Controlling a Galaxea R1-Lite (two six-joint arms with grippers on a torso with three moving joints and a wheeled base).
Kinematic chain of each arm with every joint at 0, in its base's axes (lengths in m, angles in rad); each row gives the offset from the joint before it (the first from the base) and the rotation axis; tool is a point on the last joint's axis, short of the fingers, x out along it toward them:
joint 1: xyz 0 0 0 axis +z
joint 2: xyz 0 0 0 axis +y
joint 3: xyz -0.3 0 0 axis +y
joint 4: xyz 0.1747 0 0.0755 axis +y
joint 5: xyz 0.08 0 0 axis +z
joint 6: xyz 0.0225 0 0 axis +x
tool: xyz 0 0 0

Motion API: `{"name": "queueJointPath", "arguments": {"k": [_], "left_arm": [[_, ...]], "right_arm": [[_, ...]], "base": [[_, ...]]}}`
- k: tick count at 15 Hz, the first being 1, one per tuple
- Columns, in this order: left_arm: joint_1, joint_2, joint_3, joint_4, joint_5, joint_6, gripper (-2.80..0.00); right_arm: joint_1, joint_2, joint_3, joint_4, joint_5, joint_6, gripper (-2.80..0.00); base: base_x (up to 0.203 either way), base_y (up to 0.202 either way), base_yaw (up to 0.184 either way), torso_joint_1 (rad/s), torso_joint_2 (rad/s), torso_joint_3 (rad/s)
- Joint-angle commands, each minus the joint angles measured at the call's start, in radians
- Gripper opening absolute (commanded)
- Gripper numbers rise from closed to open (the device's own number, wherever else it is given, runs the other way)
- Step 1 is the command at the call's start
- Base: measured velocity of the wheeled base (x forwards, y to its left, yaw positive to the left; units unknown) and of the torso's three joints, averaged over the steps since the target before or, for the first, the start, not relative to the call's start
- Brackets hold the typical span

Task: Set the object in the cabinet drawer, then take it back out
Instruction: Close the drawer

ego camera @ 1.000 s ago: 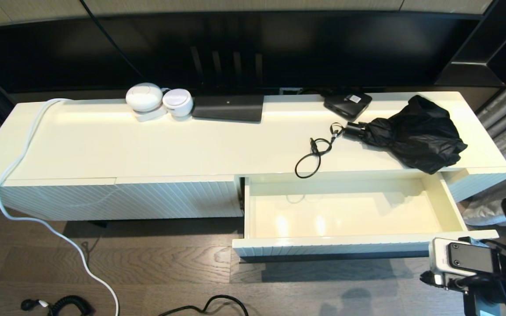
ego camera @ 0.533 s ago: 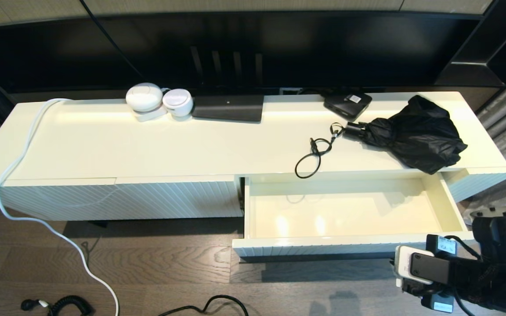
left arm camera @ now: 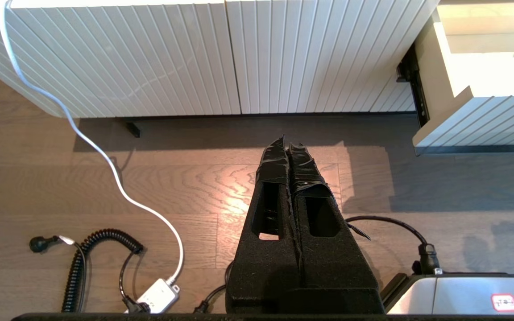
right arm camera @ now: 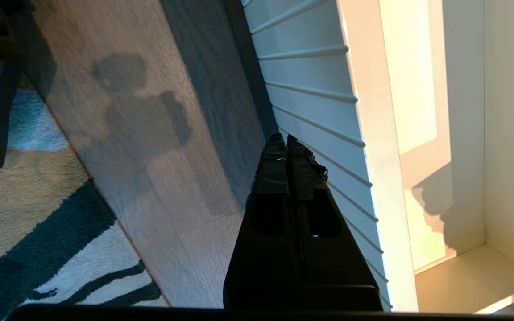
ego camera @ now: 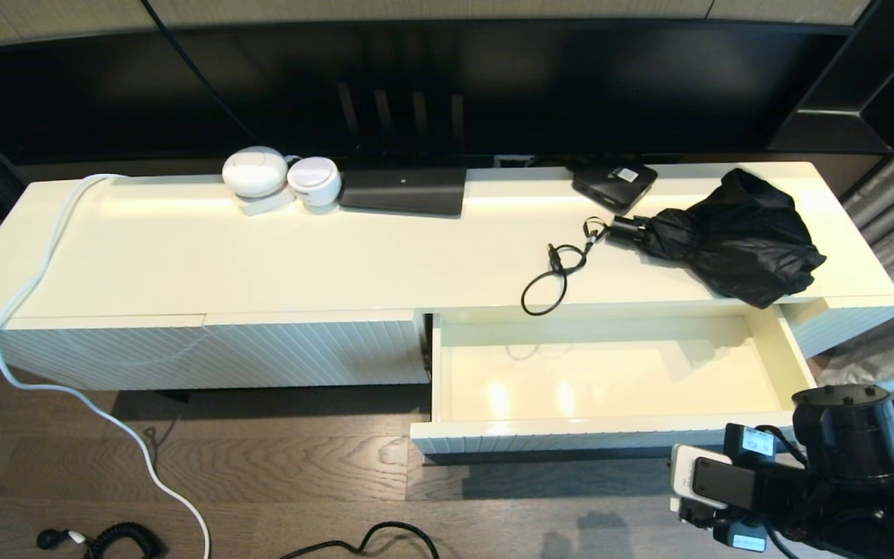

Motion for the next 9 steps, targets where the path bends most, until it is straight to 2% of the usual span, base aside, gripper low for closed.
{"name": "queueJointPath", "arguments": {"k": [1, 6, 9], "left_arm": [[0.000, 0.000, 0.000, -0.001, 0.000, -0.001, -2.80], [0.000, 0.000, 0.001, -0.001, 0.000, -0.001, -2.80], [0.000, 0.000, 0.000, -0.001, 0.000, -0.001, -2.80]], "right_arm": [[0.001, 0.064, 0.002, -0.032, -0.002, -0.006, -2.80], [0.001, 0.147, 0.002, -0.169, -0.024, -0.007, -2.80], [0.001, 0.152, 0.002, -0.195, -0.035, -0.021, -2.80]], "base": [[0.000, 0.000, 0.000, 0.000, 0.00, 0.000], [0.000, 0.000, 0.000, 0.000, 0.00, 0.000], [0.000, 0.000, 0.000, 0.000, 0.00, 0.000]]}}
